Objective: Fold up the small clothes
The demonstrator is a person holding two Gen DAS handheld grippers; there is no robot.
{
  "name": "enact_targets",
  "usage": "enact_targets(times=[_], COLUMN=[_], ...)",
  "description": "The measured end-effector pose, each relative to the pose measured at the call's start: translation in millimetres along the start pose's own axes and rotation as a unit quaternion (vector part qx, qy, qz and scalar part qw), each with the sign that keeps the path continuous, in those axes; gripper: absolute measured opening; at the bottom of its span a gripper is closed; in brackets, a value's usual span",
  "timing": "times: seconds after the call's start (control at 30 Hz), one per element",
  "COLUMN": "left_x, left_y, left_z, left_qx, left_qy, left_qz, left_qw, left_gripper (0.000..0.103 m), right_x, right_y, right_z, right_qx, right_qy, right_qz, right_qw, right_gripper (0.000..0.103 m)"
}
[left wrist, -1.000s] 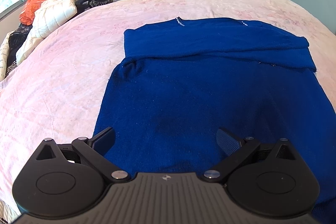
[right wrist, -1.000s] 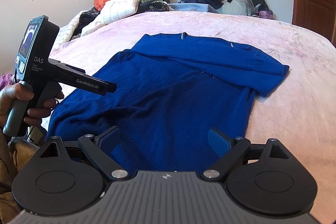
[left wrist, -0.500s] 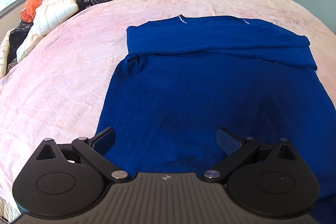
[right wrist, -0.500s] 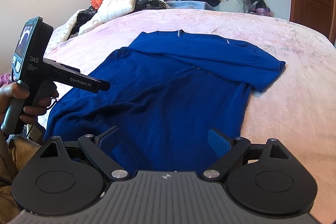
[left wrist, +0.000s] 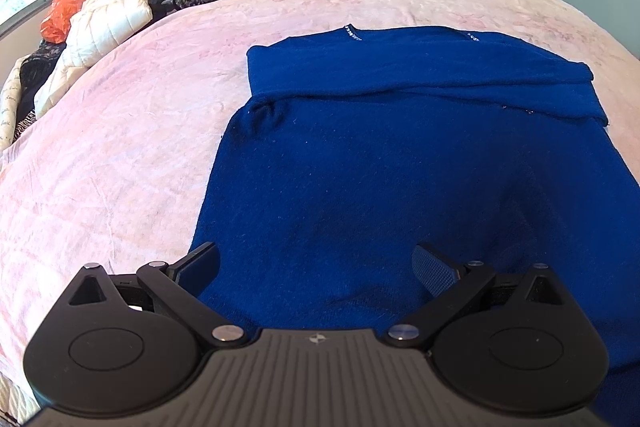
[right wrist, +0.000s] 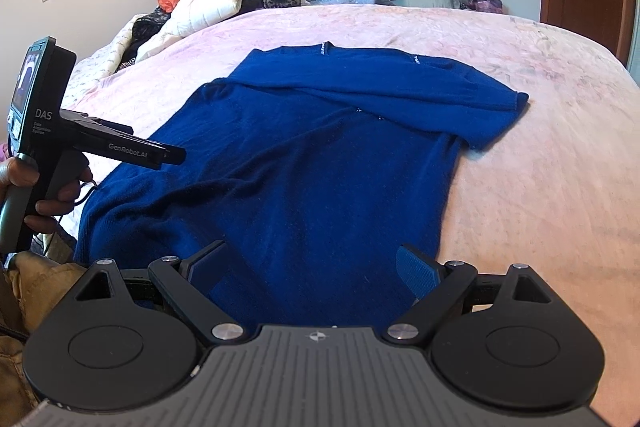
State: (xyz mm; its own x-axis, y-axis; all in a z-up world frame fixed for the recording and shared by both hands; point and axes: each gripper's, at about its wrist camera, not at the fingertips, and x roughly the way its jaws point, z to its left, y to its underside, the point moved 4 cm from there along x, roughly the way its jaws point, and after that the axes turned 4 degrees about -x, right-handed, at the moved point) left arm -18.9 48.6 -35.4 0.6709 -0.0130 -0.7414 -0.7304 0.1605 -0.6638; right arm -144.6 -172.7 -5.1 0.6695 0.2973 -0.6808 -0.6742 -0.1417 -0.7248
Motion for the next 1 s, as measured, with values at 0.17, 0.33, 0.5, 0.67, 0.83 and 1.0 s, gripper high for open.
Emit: enact_targets(times=[0.17,0.33,0.5,0.67,0.83,1.0], left_x=[-0.6,-0.7,-2.1,-9.2,-5.4,-5.5], left_y=[0.1,1.5,2.7,13.0,23.5,30.2], left_z=[-0.6,0.3,3.6,22.0,52.4,99.7], left_qx=[0.001,0.000,0.006,0.016,0.002,-0.047], left_qy=[0.000,0.001,0.004,0.004,0.036,0.099], left_qz=[0.002,0.005,0.002,-0.009,0.012,0.032], left_qw=[1.0000,1.0000,1.0000,0.9998,0.9993,0.9935], left_gripper=[0.103,0.103,0.103,0.103,0.103,0.103], right_x=[-0.1,-0.8,-2.0,-5.5,-8.6,-11.8], right_y=[0.0,1.9,6.8,10.9,20.1,32.0], right_z=[-0.5,-3.7,-8.8,-13.0,-24.3,-28.0], right_qx=[-0.003,0.001,0.009,0.009,0.034,0.055], right_qy=[-0.001,0.003,0.007,0.007,0.006,-0.015], right_qz=[0.000,0.003,0.007,0.010,0.020,0.030], right_qw=[1.000,1.000,1.000,1.000,0.999,0.998], right_gripper=[0.092,0.092,0.092,0.092,0.092,0.091])
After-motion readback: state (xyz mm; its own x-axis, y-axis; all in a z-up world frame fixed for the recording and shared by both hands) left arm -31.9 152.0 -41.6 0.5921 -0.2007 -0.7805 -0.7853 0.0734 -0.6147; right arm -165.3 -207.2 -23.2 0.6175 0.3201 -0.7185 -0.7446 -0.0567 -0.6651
